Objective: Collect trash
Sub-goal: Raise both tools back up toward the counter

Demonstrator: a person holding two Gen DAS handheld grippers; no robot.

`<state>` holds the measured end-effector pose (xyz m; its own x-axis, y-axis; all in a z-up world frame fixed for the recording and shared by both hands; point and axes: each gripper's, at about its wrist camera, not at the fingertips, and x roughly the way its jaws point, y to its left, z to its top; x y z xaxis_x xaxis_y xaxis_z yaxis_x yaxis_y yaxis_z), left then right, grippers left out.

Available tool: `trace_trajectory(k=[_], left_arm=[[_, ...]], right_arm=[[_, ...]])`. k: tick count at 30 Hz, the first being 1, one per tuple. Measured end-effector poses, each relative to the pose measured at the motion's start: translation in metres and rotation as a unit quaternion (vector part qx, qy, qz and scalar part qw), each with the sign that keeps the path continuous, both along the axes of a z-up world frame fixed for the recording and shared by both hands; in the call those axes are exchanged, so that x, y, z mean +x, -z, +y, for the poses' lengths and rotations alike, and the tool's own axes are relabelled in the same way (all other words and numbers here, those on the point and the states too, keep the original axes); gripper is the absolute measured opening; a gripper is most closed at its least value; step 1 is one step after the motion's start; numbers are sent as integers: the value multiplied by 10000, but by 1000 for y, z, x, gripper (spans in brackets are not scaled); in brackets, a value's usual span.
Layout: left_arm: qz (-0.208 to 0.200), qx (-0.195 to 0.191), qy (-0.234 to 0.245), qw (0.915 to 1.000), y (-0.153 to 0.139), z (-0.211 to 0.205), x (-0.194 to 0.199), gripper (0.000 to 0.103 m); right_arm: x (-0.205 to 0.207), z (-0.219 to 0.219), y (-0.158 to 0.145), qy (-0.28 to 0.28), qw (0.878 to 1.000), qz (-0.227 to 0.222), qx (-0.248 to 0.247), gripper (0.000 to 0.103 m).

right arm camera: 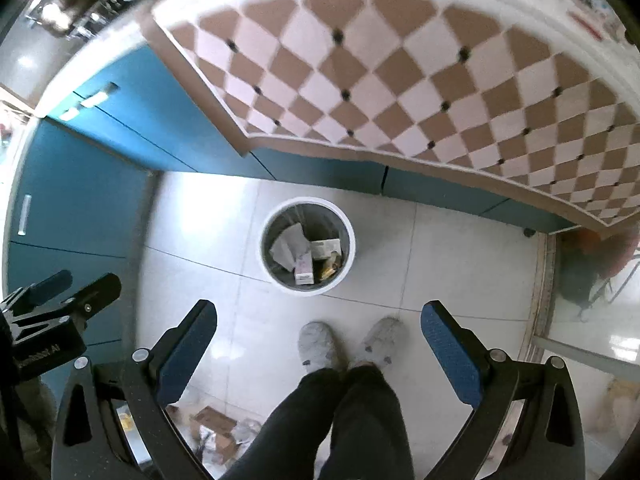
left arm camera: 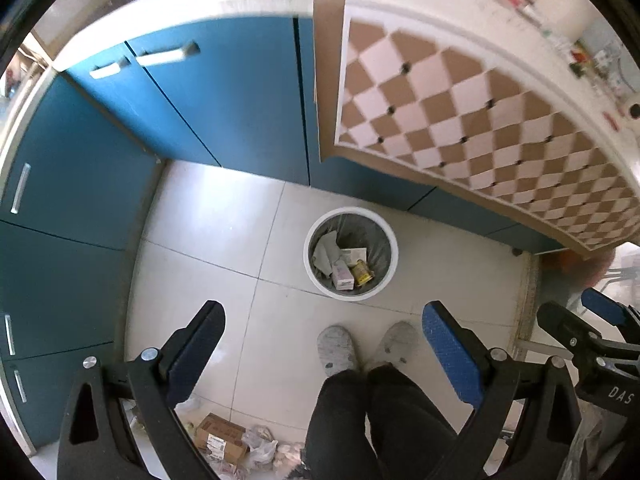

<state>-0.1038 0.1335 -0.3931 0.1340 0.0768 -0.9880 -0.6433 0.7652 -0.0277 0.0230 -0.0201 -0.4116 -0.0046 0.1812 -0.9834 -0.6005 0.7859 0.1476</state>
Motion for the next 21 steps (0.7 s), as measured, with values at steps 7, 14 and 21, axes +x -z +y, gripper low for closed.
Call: trace_trajectory(k=[7, 14, 21], left_arm=[[-211, -38, -41, 9998, -58, -14, -15, 101], [-446, 315, -36, 9985, -108, -20, -8, 101], [-869, 1098, 171, 9900, -155, -17, 55, 101]], right_arm=[[-12, -17, -88, 0, 9998, -63, 197, 103], [-17, -33, -136, 129, 9989, -7, 454, 103], [22, -55, -179, 816, 9914, 42, 1018, 103]])
